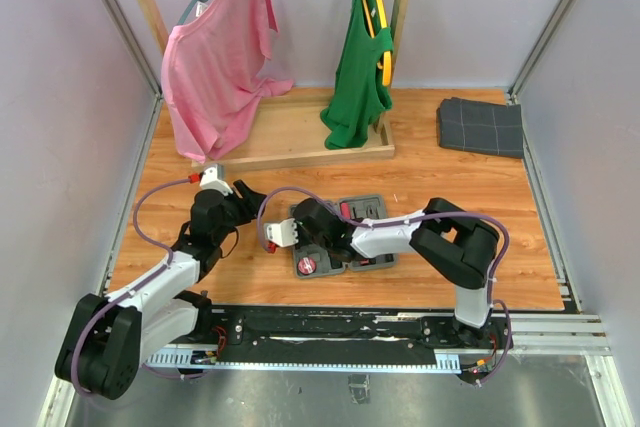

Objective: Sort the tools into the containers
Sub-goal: Place the wrench in the storage box.

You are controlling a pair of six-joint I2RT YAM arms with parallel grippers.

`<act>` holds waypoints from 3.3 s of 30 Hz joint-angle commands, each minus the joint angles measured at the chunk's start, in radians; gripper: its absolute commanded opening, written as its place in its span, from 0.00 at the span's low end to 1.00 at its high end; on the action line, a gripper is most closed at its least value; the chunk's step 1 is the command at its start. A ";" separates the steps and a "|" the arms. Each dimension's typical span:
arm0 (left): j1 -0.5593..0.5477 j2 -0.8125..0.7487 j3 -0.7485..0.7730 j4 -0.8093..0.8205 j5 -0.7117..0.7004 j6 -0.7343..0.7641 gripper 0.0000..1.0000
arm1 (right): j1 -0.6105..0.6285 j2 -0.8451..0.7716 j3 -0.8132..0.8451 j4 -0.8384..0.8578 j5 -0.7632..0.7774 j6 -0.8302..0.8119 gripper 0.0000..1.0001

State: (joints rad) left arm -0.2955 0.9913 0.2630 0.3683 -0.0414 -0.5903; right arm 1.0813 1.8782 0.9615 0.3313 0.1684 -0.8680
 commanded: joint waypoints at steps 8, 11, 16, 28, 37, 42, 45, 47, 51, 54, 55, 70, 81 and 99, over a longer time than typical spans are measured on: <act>0.009 -0.004 -0.008 0.043 -0.013 0.028 0.60 | 0.012 0.059 0.054 0.055 0.044 -0.022 0.11; 0.009 0.000 -0.009 0.046 -0.013 0.029 0.60 | 0.009 0.072 0.055 0.056 0.043 -0.023 0.15; 0.009 0.014 -0.008 0.052 -0.012 0.029 0.60 | 0.008 0.073 0.056 0.041 0.052 -0.028 0.31; 0.009 0.031 -0.008 0.061 -0.007 0.029 0.60 | 0.006 -0.014 0.045 -0.056 -0.008 0.042 0.45; 0.009 0.052 -0.006 0.073 0.005 0.026 0.60 | 0.003 -0.118 0.011 -0.108 -0.056 0.098 0.54; 0.009 0.058 -0.007 0.078 0.008 0.024 0.60 | -0.003 -0.229 -0.050 -0.117 -0.114 0.169 0.54; 0.009 0.065 -0.006 0.080 0.012 0.024 0.60 | -0.026 -0.314 -0.077 -0.127 -0.150 0.281 0.54; 0.009 0.068 -0.004 0.082 0.018 0.023 0.60 | -0.047 -0.362 -0.089 -0.143 -0.159 0.358 0.54; 0.009 0.077 -0.004 0.085 0.032 0.020 0.60 | -0.099 -0.439 -0.110 -0.173 -0.167 0.514 0.54; 0.009 0.078 -0.012 0.088 0.042 0.012 0.60 | -0.154 -0.504 -0.162 -0.145 -0.184 0.648 0.54; 0.009 0.081 -0.013 0.089 0.046 0.007 0.60 | -0.176 -0.524 -0.175 -0.140 -0.186 0.686 0.54; 0.009 0.056 0.012 -0.041 0.282 -0.074 0.67 | -0.640 -0.659 -0.295 -0.242 -0.401 1.275 0.57; -0.066 0.007 0.004 -0.161 0.332 -0.083 0.64 | -0.813 -0.607 -0.391 -0.205 -0.578 1.381 0.57; -0.139 0.082 0.019 -0.174 0.318 -0.087 0.46 | -0.815 -0.599 -0.410 -0.190 -0.603 1.396 0.56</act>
State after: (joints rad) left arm -0.4271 1.0462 0.2619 0.1417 0.2573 -0.6769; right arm 0.2794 1.2758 0.5663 0.1307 -0.4198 0.5209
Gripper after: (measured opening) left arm 0.483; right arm 0.560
